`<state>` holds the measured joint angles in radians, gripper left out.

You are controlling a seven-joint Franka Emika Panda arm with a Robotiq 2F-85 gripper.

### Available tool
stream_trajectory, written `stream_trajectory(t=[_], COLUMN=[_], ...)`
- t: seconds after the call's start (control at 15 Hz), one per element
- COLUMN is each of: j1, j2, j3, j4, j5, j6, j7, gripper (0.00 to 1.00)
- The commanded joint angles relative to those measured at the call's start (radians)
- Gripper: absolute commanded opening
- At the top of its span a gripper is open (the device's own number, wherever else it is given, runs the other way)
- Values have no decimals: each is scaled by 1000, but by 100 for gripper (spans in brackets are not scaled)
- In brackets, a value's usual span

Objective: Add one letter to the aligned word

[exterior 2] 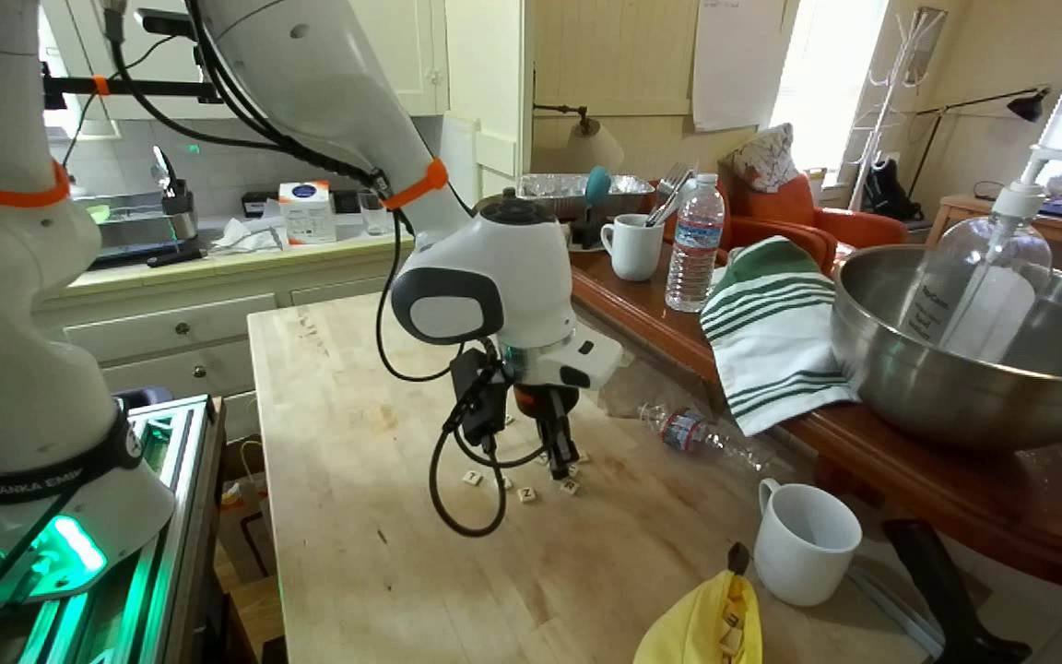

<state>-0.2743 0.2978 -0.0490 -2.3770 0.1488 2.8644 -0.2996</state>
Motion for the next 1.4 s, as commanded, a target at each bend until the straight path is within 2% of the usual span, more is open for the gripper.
stream_trajectory(t=[0.0,0.47,0.73,1.33], j1=[-44,-105,-139,-115], j2=[33,2,-20,-82], j3=[49,100,130,102], j4=[14,-25,-50,-104], j5=[29,-21,-12,-9], j6=[15,-15,-35,-130], j7=[-67,-341,-556,-961], gripper=[0,0,0,0])
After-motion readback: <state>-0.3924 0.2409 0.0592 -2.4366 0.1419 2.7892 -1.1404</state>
